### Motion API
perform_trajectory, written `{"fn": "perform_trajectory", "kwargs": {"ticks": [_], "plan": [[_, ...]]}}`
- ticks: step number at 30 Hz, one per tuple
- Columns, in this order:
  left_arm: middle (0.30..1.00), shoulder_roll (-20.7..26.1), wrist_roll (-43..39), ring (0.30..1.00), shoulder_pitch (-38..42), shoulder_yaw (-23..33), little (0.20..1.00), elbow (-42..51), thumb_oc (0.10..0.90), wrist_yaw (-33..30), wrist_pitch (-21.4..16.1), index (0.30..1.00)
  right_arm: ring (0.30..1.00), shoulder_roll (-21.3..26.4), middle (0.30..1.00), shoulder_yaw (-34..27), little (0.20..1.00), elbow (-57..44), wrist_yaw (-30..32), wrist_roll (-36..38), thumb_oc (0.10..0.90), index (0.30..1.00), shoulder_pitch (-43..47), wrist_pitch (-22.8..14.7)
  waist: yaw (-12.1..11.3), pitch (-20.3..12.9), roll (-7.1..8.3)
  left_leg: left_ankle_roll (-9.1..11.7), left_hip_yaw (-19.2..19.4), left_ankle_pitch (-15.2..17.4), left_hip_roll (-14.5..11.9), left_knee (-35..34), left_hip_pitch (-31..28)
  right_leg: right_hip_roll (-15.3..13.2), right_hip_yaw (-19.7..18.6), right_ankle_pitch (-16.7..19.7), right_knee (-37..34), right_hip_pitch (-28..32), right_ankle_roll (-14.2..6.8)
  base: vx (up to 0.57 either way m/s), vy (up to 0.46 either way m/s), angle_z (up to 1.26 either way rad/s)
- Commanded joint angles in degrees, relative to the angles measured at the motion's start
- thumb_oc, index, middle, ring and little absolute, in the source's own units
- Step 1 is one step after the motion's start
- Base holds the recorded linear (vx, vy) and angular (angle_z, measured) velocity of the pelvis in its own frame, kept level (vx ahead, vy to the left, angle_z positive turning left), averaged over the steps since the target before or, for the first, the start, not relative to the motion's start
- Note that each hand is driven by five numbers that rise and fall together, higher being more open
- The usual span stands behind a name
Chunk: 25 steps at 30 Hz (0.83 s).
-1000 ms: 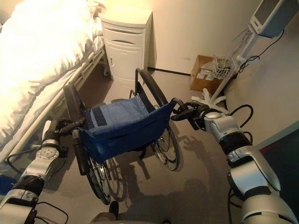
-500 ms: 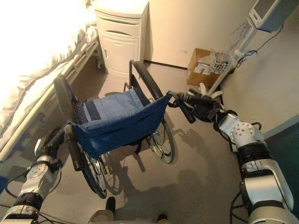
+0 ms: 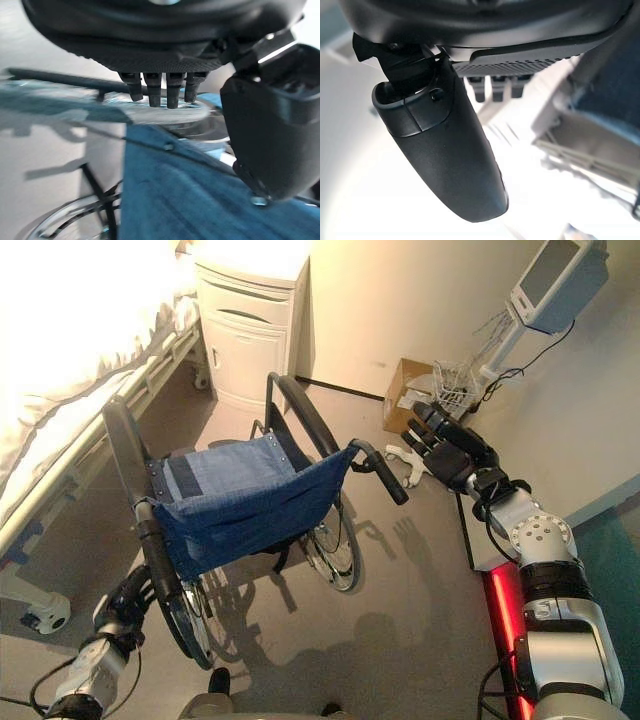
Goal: Push the wheelchair next to the bed
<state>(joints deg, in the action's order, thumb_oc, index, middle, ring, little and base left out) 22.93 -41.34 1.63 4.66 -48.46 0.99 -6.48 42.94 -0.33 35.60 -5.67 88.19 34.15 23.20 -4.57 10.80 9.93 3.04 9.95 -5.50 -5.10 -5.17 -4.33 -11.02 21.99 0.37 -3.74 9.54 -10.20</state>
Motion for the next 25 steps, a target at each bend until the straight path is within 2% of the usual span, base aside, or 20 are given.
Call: {"fn": "perform_trajectory", "kwargs": {"ticks": [1,4,7,9,10,12,15,17,18,21,23,25], "plan": [[0.9,-1.4,-4.25,0.9,1.37,0.24,0.9,-0.88,0.8,3.23,-3.79,0.9,0.9,7.26,0.9,-4.75,0.9,2.15,-4.05,-2.51,0.8,0.9,1.83,-1.67,-1.85,-5.29,-1.66,-2.4,2.28,8.34,0.7,2.31,-3.03,1.16,-0.95,0.53,7.52,-4.66,2.11,-0.04,-0.068,-0.01],[0.9,-3.82,-6.1,0.9,-0.67,0.97,0.9,-3.13,0.8,3.62,-1.52,0.9,0.9,6.18,0.9,-6.7,0.9,7.79,-9.39,-9.81,0.8,0.9,-3.35,0.63,-2.16,-4.35,-1.09,-2.61,2.17,8.57,0.8,2.79,-2.71,1.11,-1.11,1.29,7.56,-5.22,1.88,-0.03,-0.077,-0.01],[0.9,-5.2,-2.59,0.9,-2.02,0.56,0.9,-5.55,0.8,3.08,-1.02,0.9,0.9,2.76,0.9,-7.8,0.9,12.07,-13.84,-13.53,0.8,0.9,-7.74,1.05,-2.62,-3.66,-0.93,-2.77,2.17,8.6,0.64,2.9,-2.51,1.18,-0.95,1.51,7.19,-5.21,1.8,-0.03,-0.078,0.0],[0.9,-5.72,-0.78,0.9,-2.46,0.32,0.9,-6.4,0.8,2.53,-0.81,0.9,0.9,0.53,0.9,-7.85,0.9,13.39,-15.33,-15.15,0.8,0.9,-9.53,0.51,-2.84,-3.42,-0.97,-2.89,2.18,8.56,0.6,2.84,-2.46,1.13,-0.84,1.72,7.18,-5.28,1.75,-0.02,-0.051,0.0],[0.9,-6.05,2.86,0.9,-2.83,-0.19,0.9,-7.91,0.8,2.28,-0.28,0.9,0.9,-3.59,0.9,-7.78,0.9,14.54,-16.56,-16.69,0.8,0.9,-12.0,-0.49,-3.0,-3.02,-1.26,-3.09,2.25,8.66,0.67,2.74,-2.48,0.98,-0.54,2.21,7.33,-5.53,1.5,-0.02,-0.035,-0.01],[0.9,-6.27,7.51,0.9,-3.3,-0.93,0.9,-9.1,0.8,2.02,0.04,0.9,0.9,-7.08,0.9,-7.91,0.9,15.51,-17.16,-18.26,0.8,0.9,-14.06,-2.31,-3.07,-2.7,-1.85,-3.23,2.3,8.66,0.71,2.83,-2.44,0.82,-0.51,2.25,7.43,-5.73,1.35,0.0,0.006,-0.02],[0.9,-5.78,22.96,0.9,-3.7,-4.98,0.9,-13.16,0.8,2.91,-2.37,0.9,0.9,-13.99,0.9,-7.14,0.9,18.26,-19.24,-23.94,0.8,0.9,-17.9,-6.01,-3.12,-2.28,-3.73,-3.49,2.21,8.88,0.95,2.86,-2.68,0.44,-0.45,1.95,8.04,-5.99,1.08,0.0,0.037,0.0],[0.9,-5.74,26.71,0.9,-3.68,-7.41,0.9,-14.3,0.8,3.54,-4.11,0.9,0.9,-16.63,0.9,-6.12,0.9,19.42,-19.92,-25.05,0.8,0.9,-19.31,-8.91,-2.98,-2.33,-4.83,-3.66,2.25,8.6,1.11,2.8,-2.4,0.25,-0.56,1.85,7.96,-6.41,1.15,-0.01,0.103,0.0],[0.9,-5.81,29.91,0.9,-3.9,-9.48,0.9,-14.09,0.8,4.13,-5.15,0.9,0.9,-18.95,0.9,-5.41,0.9,20.35,-20.39,-27.04,0.8,0.9,-20.43,-10.71,-2.83,-2.2,-5.92,-3.77,2.28,8.81,1.25,2.65,-2.77,0.15,-0.7,1.38,8.31,-6.42,1.03,0.0,0.136,0.01],[0.9,-6.2,33.71,0.9,-3.85,-12.99,0.9,-13.84,0.8,5.61,-6.98,0.9,0.9,-23.85,0.9,-3.47,0.9,21.98,-20.7,-29.89,0.8,0.9,-22.32,-16.09,-2.21,-2.34,-7.82,-3.84,2.3,8.62,1.53,2.48,-2.99,-0.06,-1.21,0.65,8.37,-6.57,1.07,0.01,0.146,-0.01],[0.9,-6.87,34.76,0.9,-3.64,-15.36,0.9,-13.47,0.8,6.19,-8.02,0.9,0.9,-27.86,0.9,-1.38,0.9,23.34,-20.21,-34.56,0.8,0.9,-24.14,-20.97,-1.57,-2.69,-9.11,-3.8,2.28,8.34,1.79,2.26,-2.96,-0.12,-1.68,-0.04,8.13,-6.63,1.34,0.02,0.14,-0.09],[0.9,-7.66,36.96,0.9,-3.18,-17.02,0.9,-13.26,0.8,5.29,-8.6,0.9,0.9,-29.85,0.9,-0.1,0.9,25.23,-20.52,-40.07,0.8,0.9,-25.26,-21.77,-0.88,-2.9,-10.06,-3.7,2.3,8.31,1.96,2.05,-3.06,-0.13,-2.11,-0.35,8.0,-6.61,1.38,0.02,0.111,-0.12]]}}
